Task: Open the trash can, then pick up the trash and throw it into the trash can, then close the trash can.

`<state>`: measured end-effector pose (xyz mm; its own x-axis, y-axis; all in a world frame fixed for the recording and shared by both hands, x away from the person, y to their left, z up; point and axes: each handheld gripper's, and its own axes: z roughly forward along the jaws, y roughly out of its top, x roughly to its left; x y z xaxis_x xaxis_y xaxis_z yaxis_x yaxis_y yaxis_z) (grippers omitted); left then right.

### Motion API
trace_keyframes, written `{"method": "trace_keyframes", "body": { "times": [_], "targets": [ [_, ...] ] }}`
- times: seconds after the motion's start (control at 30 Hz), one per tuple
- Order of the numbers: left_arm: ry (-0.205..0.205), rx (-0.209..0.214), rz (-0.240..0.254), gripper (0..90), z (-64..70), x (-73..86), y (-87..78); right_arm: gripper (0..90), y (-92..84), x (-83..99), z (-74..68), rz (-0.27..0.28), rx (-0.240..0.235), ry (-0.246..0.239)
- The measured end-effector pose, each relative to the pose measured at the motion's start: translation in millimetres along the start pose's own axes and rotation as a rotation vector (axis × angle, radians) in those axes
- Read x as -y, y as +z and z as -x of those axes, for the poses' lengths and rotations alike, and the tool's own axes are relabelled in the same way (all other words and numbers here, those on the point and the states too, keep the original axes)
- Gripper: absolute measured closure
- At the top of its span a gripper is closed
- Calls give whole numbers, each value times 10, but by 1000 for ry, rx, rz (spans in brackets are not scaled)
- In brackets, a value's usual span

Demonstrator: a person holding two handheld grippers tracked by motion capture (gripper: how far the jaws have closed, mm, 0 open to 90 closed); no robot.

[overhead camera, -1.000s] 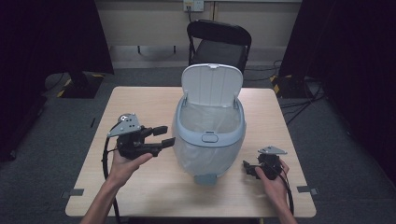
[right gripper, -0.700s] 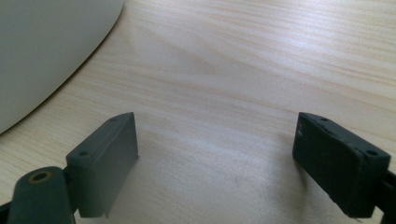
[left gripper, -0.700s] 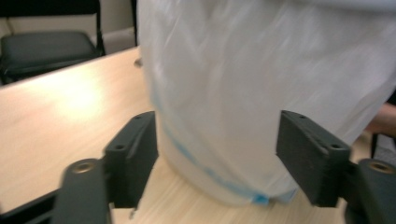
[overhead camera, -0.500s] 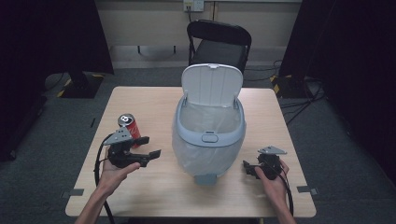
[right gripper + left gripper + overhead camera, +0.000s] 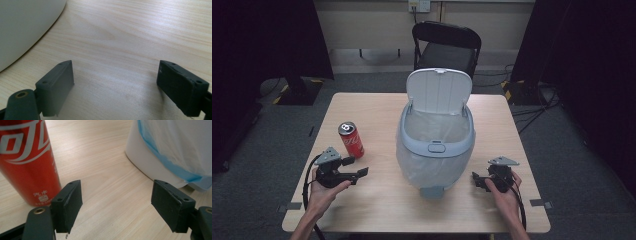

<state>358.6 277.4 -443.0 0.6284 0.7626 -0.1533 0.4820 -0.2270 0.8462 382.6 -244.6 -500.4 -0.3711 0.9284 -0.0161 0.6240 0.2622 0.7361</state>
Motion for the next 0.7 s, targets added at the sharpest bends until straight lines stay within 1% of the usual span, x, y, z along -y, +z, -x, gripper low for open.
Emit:
{"method": "trace_keyframes", "body": {
  "times": [0.03, 0.07, 0.1, 0.13, 0.17, 0.2, 0.23, 0.3, 0.33, 0.37, 0.4, 0.43, 0.47, 0.5, 0.53, 0.57, 0.6, 0.63, 0.67, 0.7],
  "targets": [
    [-5, -7, -2, 245, -3, 6, -3, 129, 0, 0, 0, 0, 0, 0],
    [-16, -18, -2, 238, -33, 17, -4, 129, 0, 0, 0, 0, 0, 0],
    [-16, -18, -2, 237, -33, 17, -4, 129, 0, 0, 0, 0, 0, 0],
    [-25, -26, -8, 232, -53, 27, 6, 129, 0, 0, -1, 0, 0, 1],
    [-33, -48, -33, 223, -109, 55, 26, 129, 0, 0, 0, 0, 0, 0],
    [-35, -55, -45, 213, -130, 67, 38, 129, 0, 0, 0, 0, 0, 0],
    [-35, -55, -45, 213, -130, 67, 38, 129, 0, 0, 0, 0, 0, 0],
    [-52, -59, -51, 211, -167, 80, 49, 128, 0, 0, 0, 0, 0, 0],
    [-52, -80, -44, 212, -200, 76, 53, 129, 0, 0, 0, 0, 0, 0],
    [-52, -80, -44, 212, -200, 76, 53, 129, 0, 0, 0, 0, 0, 0],
    [-65, -98, -43, 212, -241, 72, 65, 129, 0, 0, 0, 0, 0, 0],
    [-65, -98, -43, 210, -241, 72, 65, 128, 0, 0, 0, 0, 0, 0],
    [-75, -107, -41, 207, -278, 66, 71, 129, 0, 0, 0, 0, 0, 0],
    [-75, -107, -41, 205, -278, 66, 71, 129, 0, 0, 0, 0, 0, 0],
    [-85, -120, -41, 197, -319, 58, 81, 129, 0, 0, 0, 0, 0, 0],
    [-85, -120, -41, 193, -319, 58, 81, 129, 0, 0, 0, 0, 0, 0],
    [-110, -135, -29, 194, -367, 43, 95, 129, 0, 0, 0, 0, 0, 0],
    [-110, -135, -29, 196, -367, 43, 95, 128, 0, 0, 0, 0, 0, 0],
    [-115, -149, -16, 202, -418, 18, 100, 129, 0, 0, 0, 0, 0, 0],
    [-115, -149, -16, 203, -418, 18, 100, 129, 0, 0, 0, 0, 0, 0]
  ]
}}
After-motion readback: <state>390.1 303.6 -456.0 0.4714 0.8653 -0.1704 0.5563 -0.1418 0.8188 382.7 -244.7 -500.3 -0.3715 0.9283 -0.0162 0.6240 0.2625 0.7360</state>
